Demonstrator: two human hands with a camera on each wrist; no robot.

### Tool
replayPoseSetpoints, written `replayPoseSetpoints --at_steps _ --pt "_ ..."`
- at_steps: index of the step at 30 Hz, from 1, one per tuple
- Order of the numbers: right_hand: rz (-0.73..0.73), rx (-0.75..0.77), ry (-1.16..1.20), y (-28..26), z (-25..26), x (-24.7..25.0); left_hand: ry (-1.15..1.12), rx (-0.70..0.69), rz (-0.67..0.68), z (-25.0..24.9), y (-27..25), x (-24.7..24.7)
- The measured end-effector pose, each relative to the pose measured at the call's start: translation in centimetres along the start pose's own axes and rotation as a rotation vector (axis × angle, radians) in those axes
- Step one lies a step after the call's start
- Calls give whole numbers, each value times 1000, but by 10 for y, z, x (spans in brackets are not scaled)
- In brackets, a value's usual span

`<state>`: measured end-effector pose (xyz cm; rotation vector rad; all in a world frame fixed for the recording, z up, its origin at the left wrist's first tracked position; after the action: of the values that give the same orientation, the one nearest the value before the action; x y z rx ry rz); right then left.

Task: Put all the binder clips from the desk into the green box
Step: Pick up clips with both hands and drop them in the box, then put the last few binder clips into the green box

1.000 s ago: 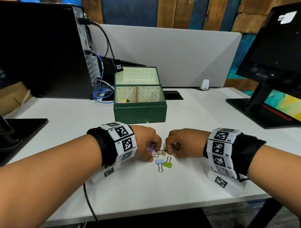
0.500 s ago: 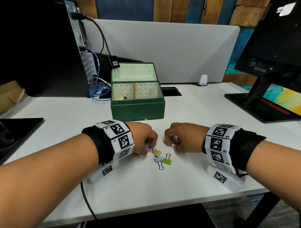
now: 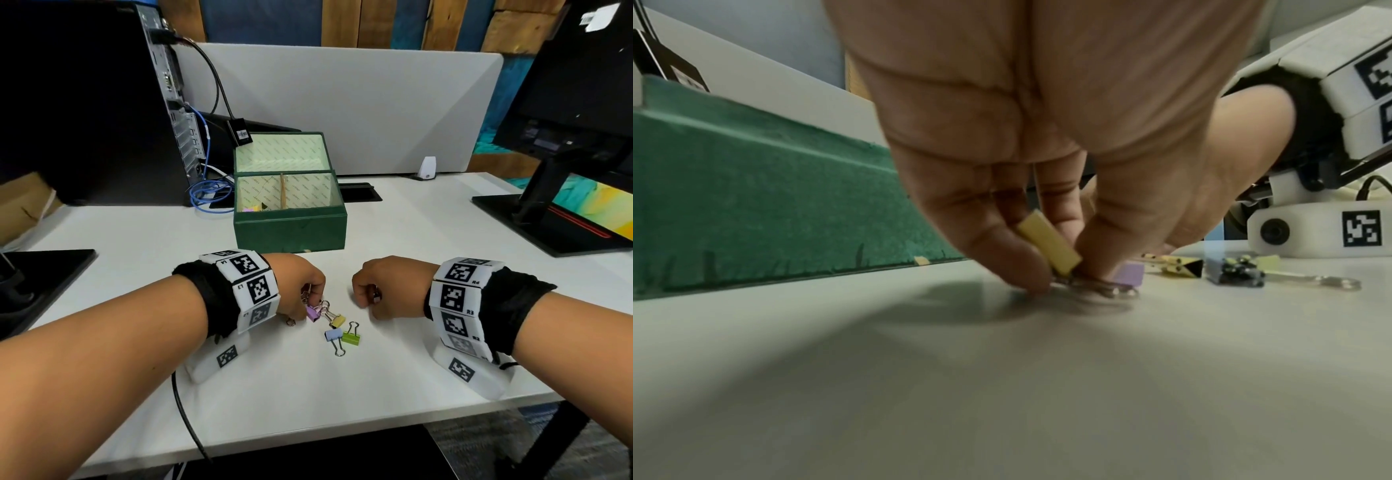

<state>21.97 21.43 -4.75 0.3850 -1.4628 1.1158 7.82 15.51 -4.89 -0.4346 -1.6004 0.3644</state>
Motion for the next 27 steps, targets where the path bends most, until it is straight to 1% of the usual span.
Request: replayPoseSetpoints --at_steps 3,6,8,10,12,15,19,23,27 --pt "-17 -5 9 0 -1 1 -16 0 -35 1 -1 2" --pt "-75 1 29 -3 -1 5 -17 14 -69 5 -5 6" --pt "-111 0 26 -4 0 10 -36 28 -117 11 -11 14" --pt "-145 2 15 -5 1 20 -106 30 -178 18 -19 25" --pt "-217 9 35 -6 3 38 -200 33 -223 27 -27 37" --pt "-362 21 91 -6 11 79 -312 43 -292 39 -36 52" --pt "-501 45 155 16 22 124 -465 52 -385 55 -46 67" --pt "-521 53 130 54 30 145 -567 71 -459 68 -52 77" --pt "-453 -21 141 80 25 139 -598 64 -487 76 -51 85"
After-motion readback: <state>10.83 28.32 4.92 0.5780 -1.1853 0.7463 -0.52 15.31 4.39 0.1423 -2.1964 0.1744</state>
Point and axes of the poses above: each hand's wrist, its own y-axis towards the middle knuckle, its own x-axis out of the back of the hand, z = x × y, the point moved 3 cm from there along y, towards the middle knuckle, and after that the axes turned 12 degrees about z, right-handed, at the moved point
